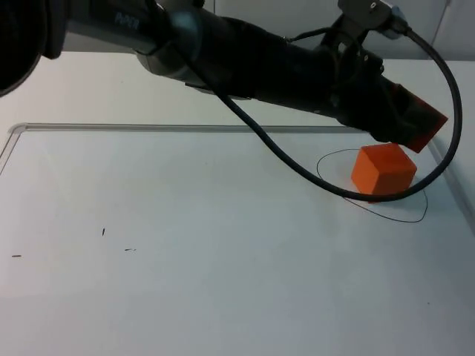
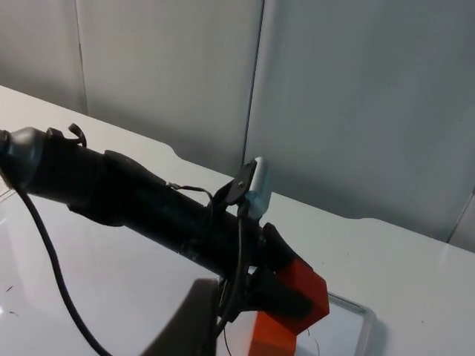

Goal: Pick up one cube with the left hand and another cube with the right hand. First place the cube in the right hand at the target position, then stack the cube in the left hand on top.

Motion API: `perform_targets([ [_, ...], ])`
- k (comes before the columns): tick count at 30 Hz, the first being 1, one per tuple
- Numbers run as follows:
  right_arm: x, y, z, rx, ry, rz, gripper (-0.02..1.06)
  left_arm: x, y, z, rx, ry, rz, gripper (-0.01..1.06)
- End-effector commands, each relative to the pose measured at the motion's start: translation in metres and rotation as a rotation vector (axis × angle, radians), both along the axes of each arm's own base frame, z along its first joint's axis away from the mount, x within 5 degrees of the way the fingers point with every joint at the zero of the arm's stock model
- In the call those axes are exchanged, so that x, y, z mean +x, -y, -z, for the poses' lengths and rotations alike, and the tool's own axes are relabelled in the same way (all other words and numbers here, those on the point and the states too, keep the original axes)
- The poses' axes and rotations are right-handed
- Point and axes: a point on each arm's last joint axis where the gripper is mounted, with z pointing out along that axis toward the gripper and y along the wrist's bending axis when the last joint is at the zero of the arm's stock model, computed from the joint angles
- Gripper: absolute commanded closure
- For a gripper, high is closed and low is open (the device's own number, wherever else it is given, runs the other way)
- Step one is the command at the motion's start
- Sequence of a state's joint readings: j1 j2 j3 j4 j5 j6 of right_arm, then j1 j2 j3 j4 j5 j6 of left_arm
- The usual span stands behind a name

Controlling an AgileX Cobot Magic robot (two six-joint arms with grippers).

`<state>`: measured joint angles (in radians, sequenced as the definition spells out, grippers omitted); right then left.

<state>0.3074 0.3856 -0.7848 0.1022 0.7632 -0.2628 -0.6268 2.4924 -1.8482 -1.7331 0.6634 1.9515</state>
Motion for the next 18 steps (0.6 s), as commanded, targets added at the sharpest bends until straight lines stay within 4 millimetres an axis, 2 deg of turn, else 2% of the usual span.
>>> perform_targets([
  [1,0.001,0.000,0.000,-0.001,0.014,0.000,0.00,-0.001,0.003,-0.001,-0.029,-0.029,0.009,0.89],
  [6,0.001,0.001,0.000,-0.012,0.017,0.005,0.00,-0.001,0.002,0.002,-0.027,-0.034,0.009,0.89],
  [13,0.001,0.001,0.000,-0.013,0.017,0.006,0.00,0.005,-0.005,0.017,-0.016,-0.079,-0.017,0.89],
  [18,0.001,0.000,0.000,-0.030,0.027,-0.017,0.00,0.005,-0.006,0.016,-0.021,-0.081,-0.011,0.89],
])
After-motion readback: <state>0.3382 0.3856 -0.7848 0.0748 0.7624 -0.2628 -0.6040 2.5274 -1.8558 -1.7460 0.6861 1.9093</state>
